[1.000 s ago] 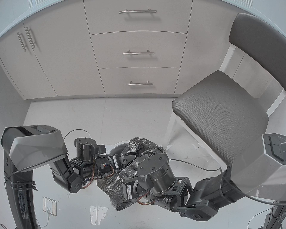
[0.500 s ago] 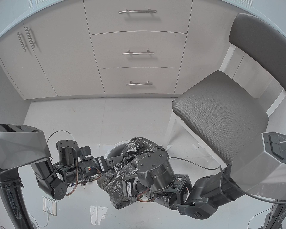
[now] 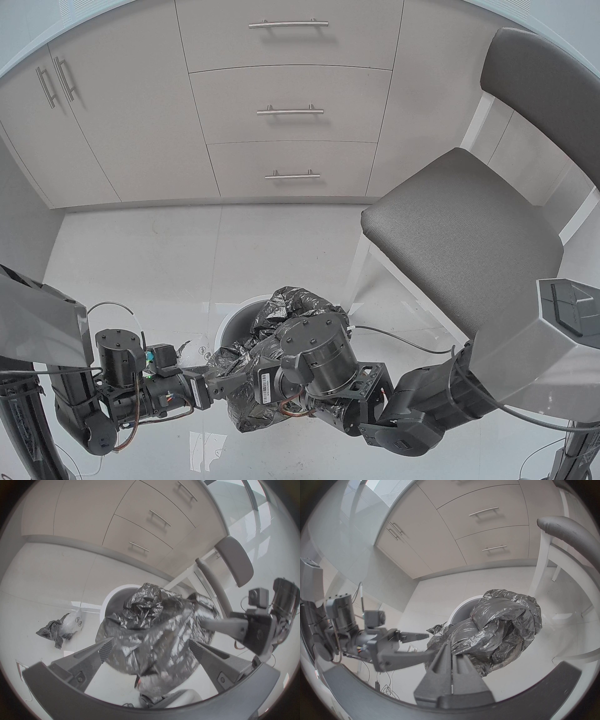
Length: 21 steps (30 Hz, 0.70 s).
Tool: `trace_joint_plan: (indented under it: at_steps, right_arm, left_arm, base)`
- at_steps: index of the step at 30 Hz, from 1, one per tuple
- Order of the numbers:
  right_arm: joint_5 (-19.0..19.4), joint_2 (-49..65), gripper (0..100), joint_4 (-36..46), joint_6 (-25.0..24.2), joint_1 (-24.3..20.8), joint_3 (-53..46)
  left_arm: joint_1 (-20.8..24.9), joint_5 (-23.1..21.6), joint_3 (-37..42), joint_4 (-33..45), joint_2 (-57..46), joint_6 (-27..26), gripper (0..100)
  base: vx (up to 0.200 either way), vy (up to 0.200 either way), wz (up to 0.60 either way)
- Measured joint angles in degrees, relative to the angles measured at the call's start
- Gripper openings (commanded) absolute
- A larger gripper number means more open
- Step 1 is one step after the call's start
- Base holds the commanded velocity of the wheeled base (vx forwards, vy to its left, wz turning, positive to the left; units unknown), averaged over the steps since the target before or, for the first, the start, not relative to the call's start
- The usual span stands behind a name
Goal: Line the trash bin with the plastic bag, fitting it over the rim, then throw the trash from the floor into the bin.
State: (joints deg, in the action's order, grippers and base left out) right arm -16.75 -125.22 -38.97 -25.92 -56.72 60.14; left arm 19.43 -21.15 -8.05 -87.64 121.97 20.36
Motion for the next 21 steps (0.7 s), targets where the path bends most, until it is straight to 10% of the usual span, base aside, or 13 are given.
trace_joint_plan:
  at_steps: [21]
  right_arm:
    - [-0.38,-0.85,0,0.06,0.24,0.96,2.21]
  left_arm:
    - [8.16,1.28,3.51,-0.17,-2.58,-14.53,100]
  base:
    - [0.0,0.0,0.0]
